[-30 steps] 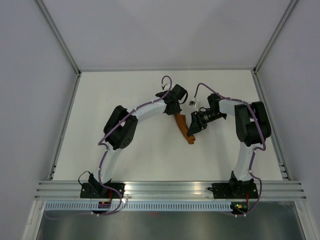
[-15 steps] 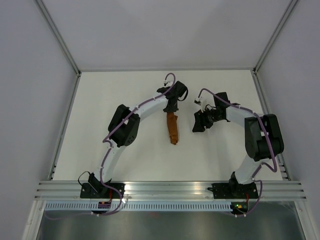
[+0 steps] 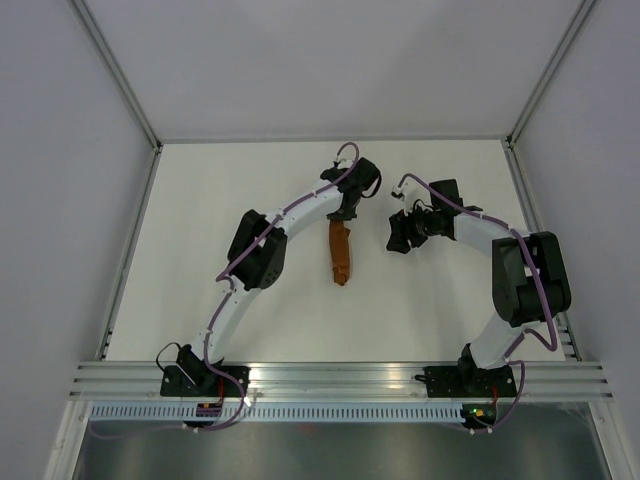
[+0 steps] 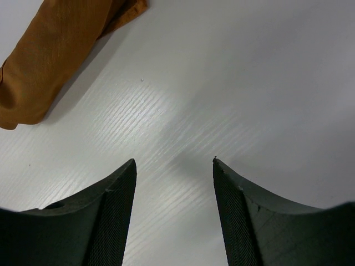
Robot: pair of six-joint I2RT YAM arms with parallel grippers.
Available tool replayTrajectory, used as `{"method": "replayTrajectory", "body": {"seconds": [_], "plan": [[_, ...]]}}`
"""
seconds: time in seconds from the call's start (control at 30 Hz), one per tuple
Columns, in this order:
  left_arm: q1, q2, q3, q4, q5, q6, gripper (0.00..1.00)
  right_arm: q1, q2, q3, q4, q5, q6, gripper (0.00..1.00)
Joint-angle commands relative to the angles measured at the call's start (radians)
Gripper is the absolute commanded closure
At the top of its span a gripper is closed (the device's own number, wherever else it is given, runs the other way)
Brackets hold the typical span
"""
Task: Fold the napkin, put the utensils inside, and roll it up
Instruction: Roll the napkin at the center of the board.
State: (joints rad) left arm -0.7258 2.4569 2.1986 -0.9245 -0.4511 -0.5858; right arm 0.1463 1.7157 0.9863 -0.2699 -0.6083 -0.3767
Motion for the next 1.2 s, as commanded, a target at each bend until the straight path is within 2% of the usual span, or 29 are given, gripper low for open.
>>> {"method": "replayTrajectory", "body": {"seconds": [0.0, 0.23, 0.63, 0.8, 0.83, 1.17], "plan": [[0.000, 0.034, 0.056, -0.079, -0.041, 0.058, 0.90, 0.001, -0.014, -0.009, 0.073, 0.024, 0.042, 0.37], [-0.014, 0.054, 0.058, -0.129, -0.148, 0.095, 0.83, -0.001, -0.033, -0.009, 0.090, 0.045, 0.064, 0.37], [-0.024, 0.106, 0.121, -0.180, -0.276, 0.242, 0.76, 0.001, -0.033, -0.005, 0.126, 0.079, 0.101, 0.38], [-0.034, 0.114, 0.119, -0.178, -0.270, 0.247, 0.63, 0.001, -0.030, -0.009, 0.136, 0.094, 0.105, 0.39], [-0.034, 0.114, 0.119, -0.177, -0.261, 0.245, 0.58, -0.001, -0.030, -0.012, 0.133, 0.096, 0.104, 0.39], [-0.034, 0.063, 0.105, -0.139, -0.169, 0.216, 0.52, -0.002, -0.027, -0.031, 0.135, 0.131, 0.082, 0.40]]}}
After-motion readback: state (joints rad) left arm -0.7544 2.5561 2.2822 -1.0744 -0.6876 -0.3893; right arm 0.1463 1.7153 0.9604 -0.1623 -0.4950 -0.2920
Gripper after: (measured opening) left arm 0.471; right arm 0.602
